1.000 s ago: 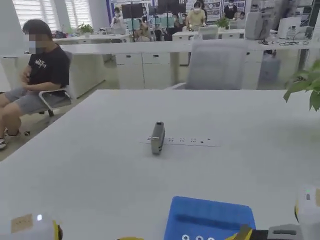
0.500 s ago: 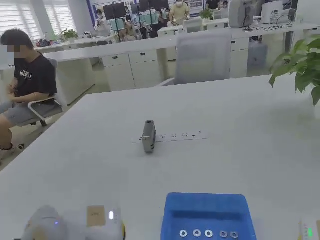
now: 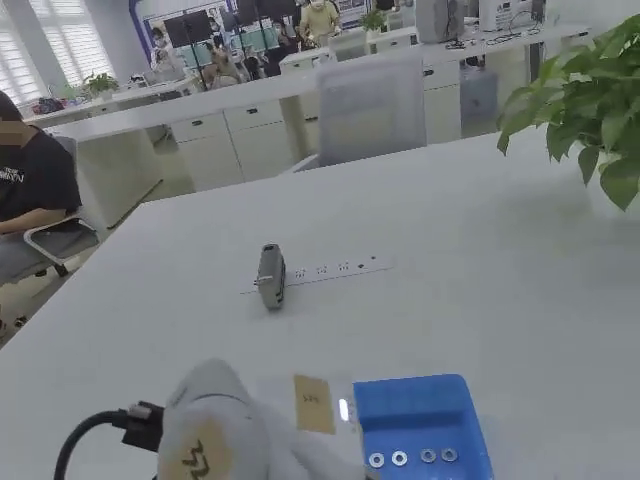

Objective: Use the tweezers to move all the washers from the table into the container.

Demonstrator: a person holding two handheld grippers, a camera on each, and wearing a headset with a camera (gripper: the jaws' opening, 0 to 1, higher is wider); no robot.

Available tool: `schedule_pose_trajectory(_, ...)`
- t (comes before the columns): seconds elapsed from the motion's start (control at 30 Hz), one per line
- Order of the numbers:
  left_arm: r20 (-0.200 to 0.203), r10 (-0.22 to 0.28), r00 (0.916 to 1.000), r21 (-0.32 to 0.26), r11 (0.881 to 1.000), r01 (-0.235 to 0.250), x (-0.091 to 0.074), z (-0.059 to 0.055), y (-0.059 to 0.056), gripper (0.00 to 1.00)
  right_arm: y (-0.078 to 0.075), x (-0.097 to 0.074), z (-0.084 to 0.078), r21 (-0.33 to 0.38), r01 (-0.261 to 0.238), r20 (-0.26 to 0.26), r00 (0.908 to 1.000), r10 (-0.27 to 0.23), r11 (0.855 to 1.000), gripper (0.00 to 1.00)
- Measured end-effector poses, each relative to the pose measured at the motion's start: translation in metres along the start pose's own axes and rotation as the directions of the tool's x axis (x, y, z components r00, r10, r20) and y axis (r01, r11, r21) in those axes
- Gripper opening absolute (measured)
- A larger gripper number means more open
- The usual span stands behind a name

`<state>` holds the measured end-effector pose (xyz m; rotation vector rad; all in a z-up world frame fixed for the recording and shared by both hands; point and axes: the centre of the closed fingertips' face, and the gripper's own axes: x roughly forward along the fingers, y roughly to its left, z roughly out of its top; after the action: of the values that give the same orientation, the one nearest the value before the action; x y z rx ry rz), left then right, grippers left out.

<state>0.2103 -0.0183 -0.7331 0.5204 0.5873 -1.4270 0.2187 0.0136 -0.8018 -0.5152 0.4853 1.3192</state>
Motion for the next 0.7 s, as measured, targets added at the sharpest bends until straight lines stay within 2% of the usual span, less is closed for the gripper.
schedule_pose_trajectory(0.07,-0.023,0.005,0.9997,0.024,1.0,-0.005,0.0,-0.002,0.0,0.0,-0.001,0.0,0.0,-0.001,0.004,0.002,1.0,-0.004,1.0,0.03)
schedule_pose_trajectory(0.33,-0.081,0.012,0.9967,0.056,0.998,-0.007,-0.004,-0.011,0.003,0.0,-0.002,-0.002,-0.005,0.006,0.008,-0.008,0.9999,-0.008,1.0,0.04)
schedule_pose_trajectory(0.5,-0.148,0.007,0.9889,0.043,0.999,-0.001,-0.004,-0.028,0.004,0.0,0.004,0.003,-0.014,0.011,-0.023,-0.039,0.999,0.024,1.0,0.04)
schedule_pose_trajectory(0.63,-0.216,0.015,0.9762,0.033,0.999,-0.008,-0.004,-0.043,0.004,0.0,0.007,0.007,-0.019,0.012,-0.039,-0.063,0.9972,0.04,0.999,0.04)
schedule_pose_trajectory(0.7,-0.232,0.023,0.9724,0.032,0.999,-0.016,-0.005,-0.048,0.004,0.0,0.007,0.01,-0.019,0.028,-0.044,-0.06,0.9971,0.045,0.999,0.05)
